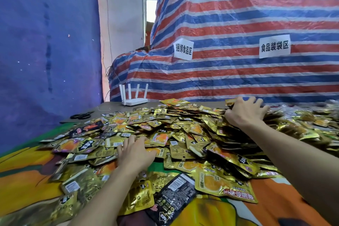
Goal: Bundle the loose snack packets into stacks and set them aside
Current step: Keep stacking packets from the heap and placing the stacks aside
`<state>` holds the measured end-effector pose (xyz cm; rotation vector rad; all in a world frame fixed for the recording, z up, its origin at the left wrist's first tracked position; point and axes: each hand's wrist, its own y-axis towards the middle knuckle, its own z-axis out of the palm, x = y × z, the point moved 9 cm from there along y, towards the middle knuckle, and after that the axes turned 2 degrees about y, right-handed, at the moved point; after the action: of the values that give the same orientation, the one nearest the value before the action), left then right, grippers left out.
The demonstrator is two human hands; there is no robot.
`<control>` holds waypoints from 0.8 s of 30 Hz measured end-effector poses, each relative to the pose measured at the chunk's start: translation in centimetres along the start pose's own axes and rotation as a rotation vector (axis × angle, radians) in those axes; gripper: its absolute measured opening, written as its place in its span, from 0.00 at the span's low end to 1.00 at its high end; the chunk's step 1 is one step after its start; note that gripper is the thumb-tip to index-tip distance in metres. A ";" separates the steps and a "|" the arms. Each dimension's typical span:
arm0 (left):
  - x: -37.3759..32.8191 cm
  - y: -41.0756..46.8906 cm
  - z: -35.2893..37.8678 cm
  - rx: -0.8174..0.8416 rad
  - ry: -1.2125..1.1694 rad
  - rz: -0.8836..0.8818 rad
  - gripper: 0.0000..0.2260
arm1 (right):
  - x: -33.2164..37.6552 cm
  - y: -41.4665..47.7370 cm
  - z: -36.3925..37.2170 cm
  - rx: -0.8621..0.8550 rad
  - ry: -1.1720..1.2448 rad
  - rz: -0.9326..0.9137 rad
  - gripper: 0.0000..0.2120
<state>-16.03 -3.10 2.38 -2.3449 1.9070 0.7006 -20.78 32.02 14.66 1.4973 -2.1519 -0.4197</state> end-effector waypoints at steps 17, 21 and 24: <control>0.9 -0.3 1.3 0.161 0.006 -0.043 0.33 | 14.8 -15.7 10.9 0.566 0.191 -0.412 0.34; 0.1 0.0 1.2 0.087 0.119 0.027 0.33 | 14.9 -15.2 10.2 0.461 0.128 -0.444 0.30; -0.6 0.0 1.0 0.006 0.169 0.073 0.24 | 15.0 -15.5 9.8 0.405 0.080 -0.490 0.18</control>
<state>-16.44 -2.28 1.73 -2.4128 2.0671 0.5157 -18.21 12.31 1.85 2.2373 -1.8654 -0.0746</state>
